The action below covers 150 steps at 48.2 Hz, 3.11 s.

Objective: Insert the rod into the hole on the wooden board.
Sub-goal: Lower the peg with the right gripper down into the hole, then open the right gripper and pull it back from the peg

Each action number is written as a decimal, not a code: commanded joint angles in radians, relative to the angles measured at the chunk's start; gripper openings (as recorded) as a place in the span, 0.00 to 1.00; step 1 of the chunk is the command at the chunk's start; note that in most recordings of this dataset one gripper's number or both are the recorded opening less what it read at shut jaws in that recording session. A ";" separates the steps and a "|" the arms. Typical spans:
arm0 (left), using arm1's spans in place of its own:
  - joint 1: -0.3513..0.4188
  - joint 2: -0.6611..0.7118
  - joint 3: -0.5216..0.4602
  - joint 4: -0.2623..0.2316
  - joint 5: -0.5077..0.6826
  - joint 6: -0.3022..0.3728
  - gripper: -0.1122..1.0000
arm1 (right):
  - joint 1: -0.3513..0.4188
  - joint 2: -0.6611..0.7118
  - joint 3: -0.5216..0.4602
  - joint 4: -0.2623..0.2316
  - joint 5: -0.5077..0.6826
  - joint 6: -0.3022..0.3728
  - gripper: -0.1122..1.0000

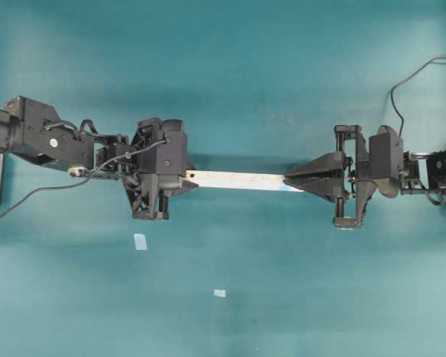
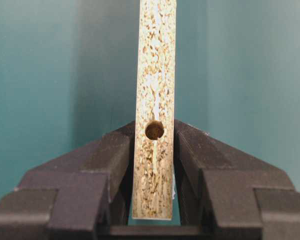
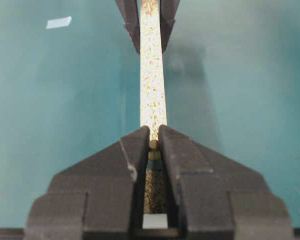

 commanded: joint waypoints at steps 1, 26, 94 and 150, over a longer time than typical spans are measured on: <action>-0.002 -0.015 -0.005 0.000 -0.003 -0.002 0.39 | 0.005 -0.025 -0.011 0.000 0.041 0.003 0.19; -0.003 -0.020 -0.008 0.000 -0.003 -0.002 0.39 | 0.005 -0.066 -0.017 0.015 0.173 0.008 0.19; -0.011 -0.020 -0.014 0.000 -0.003 -0.003 0.39 | -0.049 -0.354 -0.048 0.029 0.305 -0.049 0.56; -0.011 -0.181 0.021 -0.002 0.063 0.003 0.86 | -0.049 -0.483 0.000 0.029 0.457 -0.046 0.56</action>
